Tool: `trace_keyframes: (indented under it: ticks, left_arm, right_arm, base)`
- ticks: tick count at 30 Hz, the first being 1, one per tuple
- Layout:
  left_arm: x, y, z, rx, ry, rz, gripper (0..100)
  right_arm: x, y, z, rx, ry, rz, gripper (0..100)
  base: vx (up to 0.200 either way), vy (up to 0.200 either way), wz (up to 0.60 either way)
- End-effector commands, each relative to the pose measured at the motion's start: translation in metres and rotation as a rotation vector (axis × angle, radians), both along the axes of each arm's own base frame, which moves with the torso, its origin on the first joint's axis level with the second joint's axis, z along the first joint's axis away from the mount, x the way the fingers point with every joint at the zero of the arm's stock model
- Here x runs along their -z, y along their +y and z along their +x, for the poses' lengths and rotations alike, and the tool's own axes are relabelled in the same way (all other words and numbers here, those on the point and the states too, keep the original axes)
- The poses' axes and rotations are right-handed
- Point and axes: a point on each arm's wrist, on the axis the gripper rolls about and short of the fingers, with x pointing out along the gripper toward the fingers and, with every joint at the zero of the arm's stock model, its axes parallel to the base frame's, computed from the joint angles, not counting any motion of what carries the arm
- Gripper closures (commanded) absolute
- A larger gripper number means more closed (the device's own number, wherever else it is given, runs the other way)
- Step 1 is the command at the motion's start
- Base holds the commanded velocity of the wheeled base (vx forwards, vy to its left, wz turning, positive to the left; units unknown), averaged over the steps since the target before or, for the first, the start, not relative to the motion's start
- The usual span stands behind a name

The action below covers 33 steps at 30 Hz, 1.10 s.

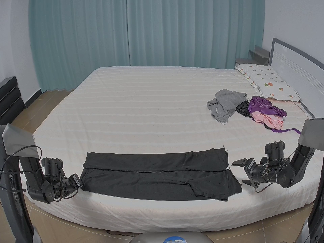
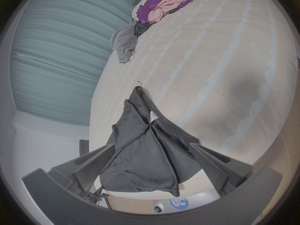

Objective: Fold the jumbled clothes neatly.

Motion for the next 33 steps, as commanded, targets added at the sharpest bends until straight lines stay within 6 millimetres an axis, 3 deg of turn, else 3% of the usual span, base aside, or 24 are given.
trace_keyframes:
  ticks: [1,9,10,18,25,26,33]
  left_arm:
    - [-0.002,0.004,-0.001,-0.012,-0.003,0.004,100]
    - [-0.005,0.004,-0.005,-0.012,-0.002,0.003,100]
    - [-0.006,0.004,-0.005,-0.012,-0.005,0.004,0]
    - [-0.024,0.009,0.010,-0.023,-0.089,-0.016,0]
    - [-0.035,0.011,0.049,0.026,-0.110,-0.086,0]
    - [-0.033,0.012,0.063,0.044,-0.097,-0.102,0]
    - [-0.020,0.007,0.101,0.109,-0.064,-0.088,0]
  right_arm:
    - [0.000,0.000,0.000,-0.001,0.000,0.000,0]
    - [0.000,0.000,0.000,-0.001,0.002,0.000,0]
    - [0.000,0.000,0.000,-0.001,0.002,0.000,0]
    - [0.000,0.000,0.000,0.000,0.000,0.001,0]
    - [0.000,0.000,0.000,-0.002,0.000,0.001,0]
    - [0.000,0.000,0.000,-0.002,0.000,0.001,0]
    - [0.001,0.001,-0.001,-0.006,0.005,0.001,0]
  base:
    - [0.000,0.000,0.00]
    - [0.000,0.000,0.00]
    - [0.000,0.000,0.00]
    - [0.000,0.000,0.00]
    - [0.000,0.000,0.00]
    - [0.000,0.000,0.00]
    - [0.000,0.000,0.00]
